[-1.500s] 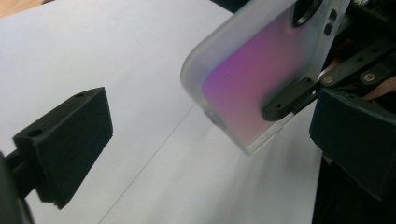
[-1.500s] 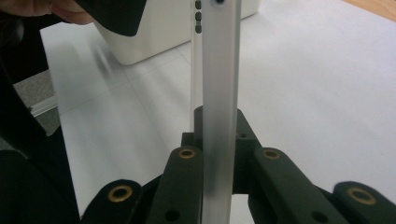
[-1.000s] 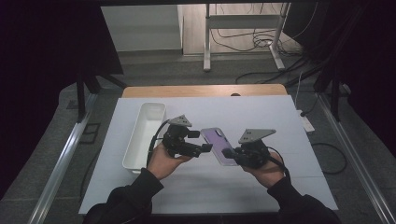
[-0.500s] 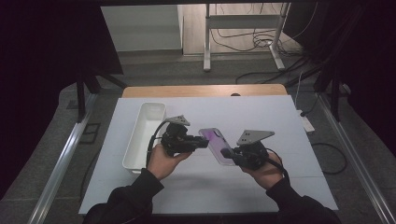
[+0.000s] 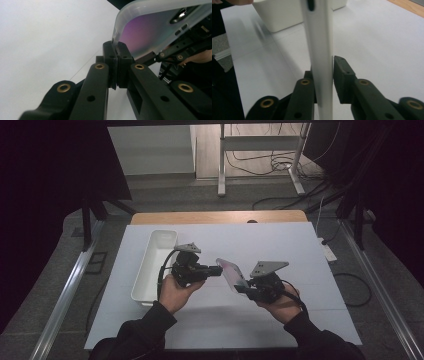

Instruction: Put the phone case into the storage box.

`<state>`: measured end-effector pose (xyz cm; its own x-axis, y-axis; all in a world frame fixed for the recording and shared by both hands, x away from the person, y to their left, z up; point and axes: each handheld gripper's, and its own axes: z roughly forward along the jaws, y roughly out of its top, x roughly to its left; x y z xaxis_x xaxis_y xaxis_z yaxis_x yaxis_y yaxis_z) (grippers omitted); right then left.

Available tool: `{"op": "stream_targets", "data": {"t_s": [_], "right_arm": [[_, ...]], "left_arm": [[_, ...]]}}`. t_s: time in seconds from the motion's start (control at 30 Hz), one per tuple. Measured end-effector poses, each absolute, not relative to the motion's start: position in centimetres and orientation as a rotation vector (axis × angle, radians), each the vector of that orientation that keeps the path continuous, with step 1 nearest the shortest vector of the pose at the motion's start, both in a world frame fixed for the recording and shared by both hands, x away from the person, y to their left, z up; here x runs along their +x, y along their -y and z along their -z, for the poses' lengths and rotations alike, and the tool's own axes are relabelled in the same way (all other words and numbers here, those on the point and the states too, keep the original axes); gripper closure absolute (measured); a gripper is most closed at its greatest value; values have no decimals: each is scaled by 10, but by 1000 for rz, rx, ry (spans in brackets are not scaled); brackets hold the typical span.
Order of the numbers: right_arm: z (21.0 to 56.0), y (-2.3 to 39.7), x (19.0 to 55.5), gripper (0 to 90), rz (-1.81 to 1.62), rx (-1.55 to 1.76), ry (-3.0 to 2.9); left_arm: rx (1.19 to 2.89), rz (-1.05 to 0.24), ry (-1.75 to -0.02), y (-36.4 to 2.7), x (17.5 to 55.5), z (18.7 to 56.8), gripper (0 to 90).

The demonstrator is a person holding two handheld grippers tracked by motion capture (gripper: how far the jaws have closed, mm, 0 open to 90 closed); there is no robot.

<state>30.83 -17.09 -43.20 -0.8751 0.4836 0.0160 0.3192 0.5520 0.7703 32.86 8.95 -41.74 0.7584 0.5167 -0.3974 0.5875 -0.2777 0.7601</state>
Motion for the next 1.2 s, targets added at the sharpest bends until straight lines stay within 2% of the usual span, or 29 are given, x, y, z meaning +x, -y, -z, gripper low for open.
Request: {"op": "stream_targets", "data": {"t_s": [0.13, 0.67, 0.93, 1.2], "right_arm": [[432, 170, 308, 685, -1232, 685, -2593], [439, 158, 307, 284, -1275, 641, -2586], [442, 156, 308, 146, -1243, 673, -2557], [445, 154, 308, 94, -1226, 695, -2557]], "left_arm": [[1937, 69, -838, -87, 327, 416, 882], [2001, 4, -809, -71, 321, 420, 883], [2007, -4, -804, -68, 320, 420, 883], [2006, -4, -810, -64, 319, 421, 883]]}}
